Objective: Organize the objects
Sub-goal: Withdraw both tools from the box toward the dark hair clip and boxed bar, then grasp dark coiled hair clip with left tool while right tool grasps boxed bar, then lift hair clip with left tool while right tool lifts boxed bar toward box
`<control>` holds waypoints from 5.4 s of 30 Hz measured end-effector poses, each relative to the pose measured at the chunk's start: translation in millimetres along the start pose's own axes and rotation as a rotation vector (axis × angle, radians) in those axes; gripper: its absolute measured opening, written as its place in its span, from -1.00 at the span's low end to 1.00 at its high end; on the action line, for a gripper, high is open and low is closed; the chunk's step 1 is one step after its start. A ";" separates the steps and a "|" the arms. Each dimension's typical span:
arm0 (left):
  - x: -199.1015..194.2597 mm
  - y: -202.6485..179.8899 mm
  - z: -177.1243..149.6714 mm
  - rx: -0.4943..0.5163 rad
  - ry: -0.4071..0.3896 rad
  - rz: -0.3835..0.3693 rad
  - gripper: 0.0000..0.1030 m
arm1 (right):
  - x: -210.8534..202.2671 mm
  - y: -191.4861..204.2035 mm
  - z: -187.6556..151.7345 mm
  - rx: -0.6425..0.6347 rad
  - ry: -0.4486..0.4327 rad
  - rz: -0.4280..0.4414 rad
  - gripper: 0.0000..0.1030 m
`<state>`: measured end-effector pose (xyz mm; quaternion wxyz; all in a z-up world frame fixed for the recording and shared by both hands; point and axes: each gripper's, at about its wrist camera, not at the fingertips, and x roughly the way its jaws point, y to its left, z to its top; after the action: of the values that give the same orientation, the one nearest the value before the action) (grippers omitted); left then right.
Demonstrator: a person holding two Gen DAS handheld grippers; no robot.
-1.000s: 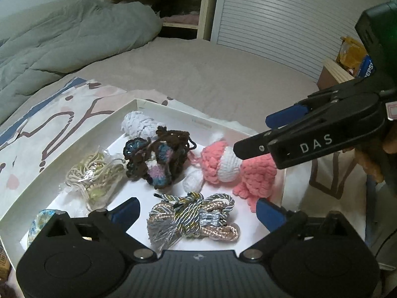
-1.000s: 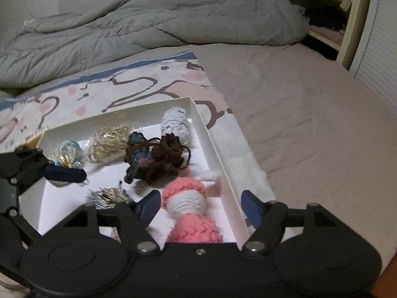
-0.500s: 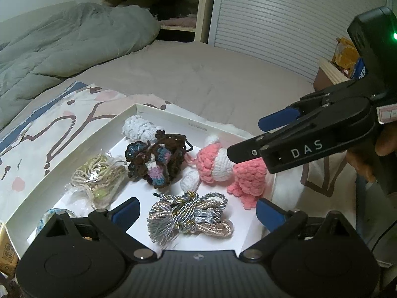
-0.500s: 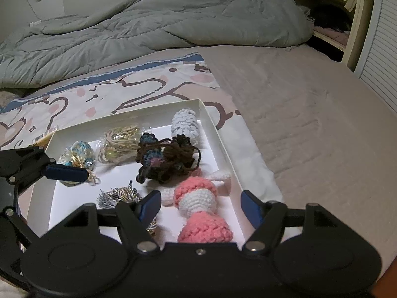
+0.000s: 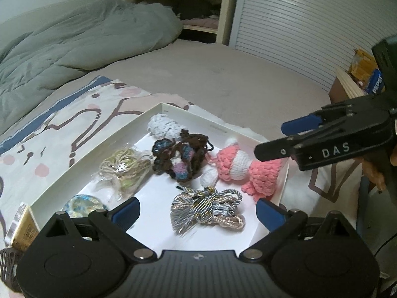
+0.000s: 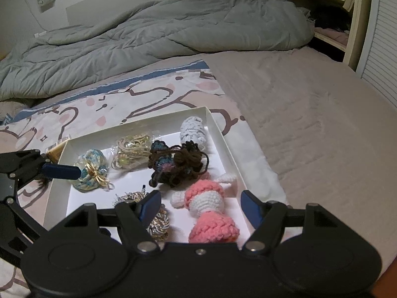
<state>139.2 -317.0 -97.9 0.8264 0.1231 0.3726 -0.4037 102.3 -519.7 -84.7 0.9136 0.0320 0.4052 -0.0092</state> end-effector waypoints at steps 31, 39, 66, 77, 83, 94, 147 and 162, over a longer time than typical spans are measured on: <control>-56.5 35.1 -9.5 -0.181 -0.044 0.128 1.00 | -37.6 3.4 -14.2 -0.041 -0.074 -0.026 1.00; -72.3 51.4 -19.5 -0.221 -0.060 0.168 1.00 | -37.5 13.7 -11.4 -0.040 -0.082 -0.019 1.00; -156.8 138.2 -71.5 -0.385 -0.139 0.352 1.00 | -8.0 131.1 21.3 -0.078 -0.112 0.106 1.00; -181.7 170.7 -94.8 -0.481 -0.158 0.410 1.00 | 2.8 174.9 30.0 -0.107 -0.124 0.157 1.00; -188.2 181.9 -99.8 -0.500 -0.161 0.438 1.00 | 9.2 189.6 33.2 -0.105 -0.134 0.176 1.00; -180.5 195.9 -103.6 -0.460 -0.140 0.424 1.00 | 22.2 206.2 41.0 -0.079 -0.126 0.204 1.00; -128.8 251.2 -128.3 -0.547 -0.026 0.132 -0.78 | 185.3 286.3 80.8 -0.350 0.060 0.344 0.90; -134.6 295.8 -169.9 -0.781 0.089 0.216 -0.53 | 190.7 299.8 67.8 -0.494 0.087 0.327 0.50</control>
<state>222.6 36.5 -148.0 0.8319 -0.1440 0.5182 -0.1369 293.3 -223.2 -165.4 0.8650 -0.1261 0.4232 0.2382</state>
